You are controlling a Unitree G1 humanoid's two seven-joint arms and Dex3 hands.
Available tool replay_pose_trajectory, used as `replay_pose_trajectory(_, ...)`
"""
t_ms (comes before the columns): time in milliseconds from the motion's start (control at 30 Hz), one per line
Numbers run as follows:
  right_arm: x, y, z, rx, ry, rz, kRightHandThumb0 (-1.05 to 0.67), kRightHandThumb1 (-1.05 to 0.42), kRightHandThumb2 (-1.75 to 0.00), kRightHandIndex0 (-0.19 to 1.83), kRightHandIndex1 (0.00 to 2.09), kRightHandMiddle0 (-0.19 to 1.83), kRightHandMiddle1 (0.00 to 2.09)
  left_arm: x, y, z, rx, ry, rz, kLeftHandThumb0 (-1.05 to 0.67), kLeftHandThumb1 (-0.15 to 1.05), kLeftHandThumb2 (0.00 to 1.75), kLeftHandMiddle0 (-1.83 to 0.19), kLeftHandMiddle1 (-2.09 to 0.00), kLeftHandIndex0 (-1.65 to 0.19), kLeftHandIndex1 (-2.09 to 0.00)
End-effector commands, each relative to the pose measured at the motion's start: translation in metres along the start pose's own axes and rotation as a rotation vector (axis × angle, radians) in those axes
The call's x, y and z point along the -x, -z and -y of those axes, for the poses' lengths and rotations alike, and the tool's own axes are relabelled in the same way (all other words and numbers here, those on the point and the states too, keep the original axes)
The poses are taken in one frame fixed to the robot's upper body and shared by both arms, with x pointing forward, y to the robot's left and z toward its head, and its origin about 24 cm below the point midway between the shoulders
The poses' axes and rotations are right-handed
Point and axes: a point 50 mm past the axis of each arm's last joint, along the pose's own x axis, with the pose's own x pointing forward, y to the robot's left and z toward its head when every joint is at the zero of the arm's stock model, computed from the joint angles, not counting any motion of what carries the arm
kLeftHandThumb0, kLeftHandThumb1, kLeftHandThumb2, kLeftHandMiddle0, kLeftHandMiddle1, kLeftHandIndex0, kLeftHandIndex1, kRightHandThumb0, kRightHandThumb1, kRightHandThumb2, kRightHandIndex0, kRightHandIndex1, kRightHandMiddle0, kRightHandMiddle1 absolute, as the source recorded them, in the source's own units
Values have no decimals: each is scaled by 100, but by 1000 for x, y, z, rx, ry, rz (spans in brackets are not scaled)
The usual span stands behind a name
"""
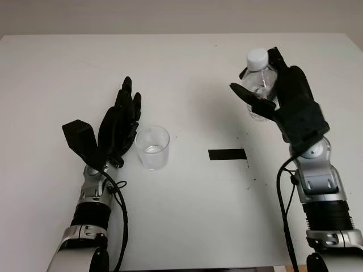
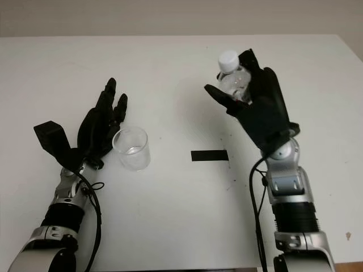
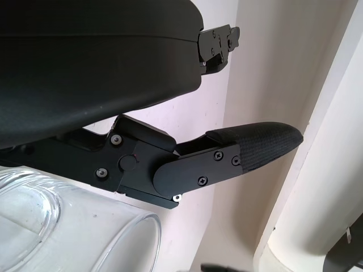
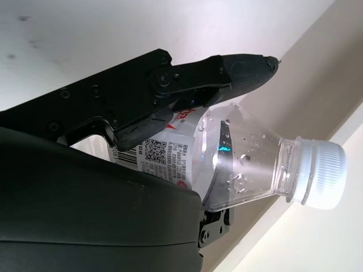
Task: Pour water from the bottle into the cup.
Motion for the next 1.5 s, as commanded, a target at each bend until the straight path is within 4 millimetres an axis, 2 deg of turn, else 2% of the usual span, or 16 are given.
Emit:
replay_pose_trajectory(0,-12,-12,2,17,-1,48,-37,-105,-37,129,209,97,209,11,15,-3,9,-19,-57,-86,105,71,16,-6,19,-3)
replay_pose_trajectory(233,-30,-25,-14,148,-48,103,-40,-105,-36,135,209,104,209,11,16,-1,18,-27,-57,-87,105,70,15,-6,18,-3)
replay_pose_trajectory(500,-37,-41,-35,337,-67,251,-45,-105,-33,140,209,102,209,12,17,-2,15,-40,-58,-86,105,72,15,-6,18,-4)
replay_pose_trajectory(600,-39,-49,-41,380,-66,300,-46,-105,-32,149,209,113,209,11,16,-3,11,-42,-59,-85,105,73,15,-5,19,-3)
replay_pose_trajectory(1167,-45,-68,-49,529,-31,564,-44,-105,-27,153,209,108,209,9,15,-2,14,-55,-47,-85,105,72,15,-5,19,-4)
replay_pose_trajectory(1467,-44,-76,-54,708,-43,736,-45,-105,-38,149,209,110,209,7,14,-1,6,-54,-45,-86,105,73,14,-6,18,-4)
